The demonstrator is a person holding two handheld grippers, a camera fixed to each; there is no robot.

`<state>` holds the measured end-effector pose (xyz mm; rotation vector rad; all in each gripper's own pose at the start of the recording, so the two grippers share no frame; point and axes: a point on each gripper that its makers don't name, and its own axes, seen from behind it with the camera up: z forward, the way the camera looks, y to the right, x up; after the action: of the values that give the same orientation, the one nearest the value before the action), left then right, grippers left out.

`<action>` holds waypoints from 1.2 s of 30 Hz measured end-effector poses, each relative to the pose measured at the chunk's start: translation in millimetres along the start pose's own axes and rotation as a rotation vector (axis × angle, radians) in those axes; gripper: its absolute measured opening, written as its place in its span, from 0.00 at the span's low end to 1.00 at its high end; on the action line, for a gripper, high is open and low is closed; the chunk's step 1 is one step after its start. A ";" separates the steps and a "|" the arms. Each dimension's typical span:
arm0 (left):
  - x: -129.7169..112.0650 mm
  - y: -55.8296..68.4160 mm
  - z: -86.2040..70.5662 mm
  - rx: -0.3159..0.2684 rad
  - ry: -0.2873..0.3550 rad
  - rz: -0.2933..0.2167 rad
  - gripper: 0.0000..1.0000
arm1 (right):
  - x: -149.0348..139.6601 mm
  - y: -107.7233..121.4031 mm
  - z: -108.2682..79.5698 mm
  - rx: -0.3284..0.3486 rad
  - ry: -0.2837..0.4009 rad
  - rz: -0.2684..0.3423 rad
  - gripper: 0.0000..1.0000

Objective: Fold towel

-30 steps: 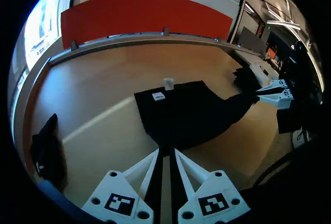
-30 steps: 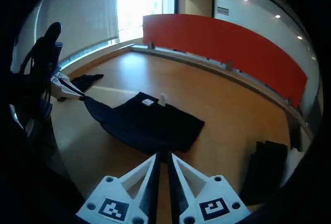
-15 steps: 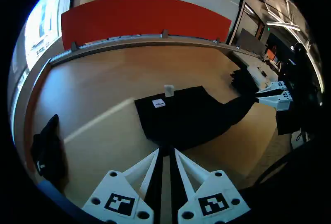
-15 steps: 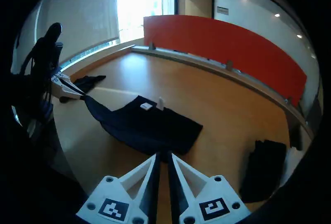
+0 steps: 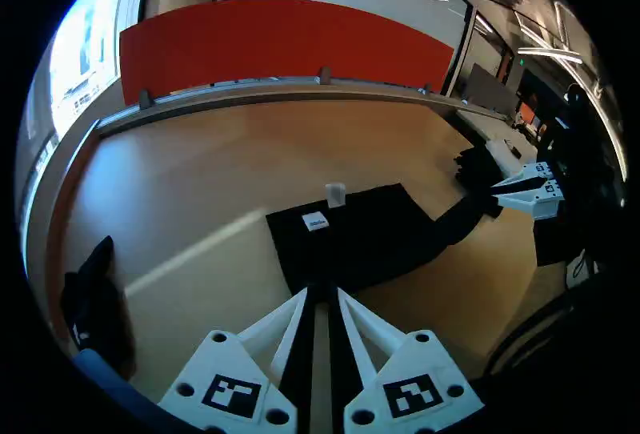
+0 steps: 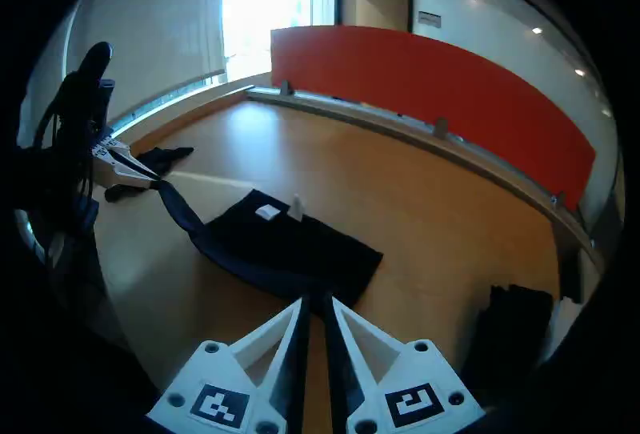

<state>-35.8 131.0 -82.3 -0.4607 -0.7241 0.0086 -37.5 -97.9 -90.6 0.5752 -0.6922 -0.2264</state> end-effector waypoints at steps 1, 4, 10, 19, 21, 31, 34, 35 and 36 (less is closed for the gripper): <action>2.5 -1.6 2.9 0.001 0.003 0.001 0.11 | 1.1 2.1 3.1 -0.001 -0.002 0.000 0.12; 9.9 -6.7 12.6 0.006 0.013 0.004 0.11 | 3.8 8.4 13.4 -0.005 -0.009 0.005 0.12; 22.0 -17.4 35.1 0.015 0.023 0.010 0.11 | 4.6 19.8 36.8 -0.007 -0.030 0.034 0.12; 24.1 -27.6 71.5 0.010 -0.008 0.044 0.11 | -4.4 32.6 67.6 -0.008 -0.070 0.080 0.12; 21.9 -29.5 79.3 0.007 -0.018 0.047 0.11 | -7.8 35.1 73.6 -0.008 -0.081 0.086 0.12; 9.1 -42.7 116.7 0.007 -0.061 0.027 0.11 | -19.3 44.6 100.8 -0.008 -0.117 0.106 0.12; 6.8 -47.3 126.3 0.013 -0.072 0.017 0.11 | -21.1 47.9 108.9 -0.011 -0.125 0.117 0.12; 6.1 -48.9 129.7 0.015 -0.076 0.013 0.11 | -21.6 48.8 111.7 -0.013 -0.127 0.121 0.12; 5.5 -50.2 132.6 0.017 -0.079 0.011 0.11 | -22.0 49.6 113.9 -0.014 -0.129 0.124 0.12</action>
<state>-124.1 140.2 28.5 -0.4500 -0.7990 0.0435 -128.4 -96.9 -3.2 0.5056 -0.8477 -0.1538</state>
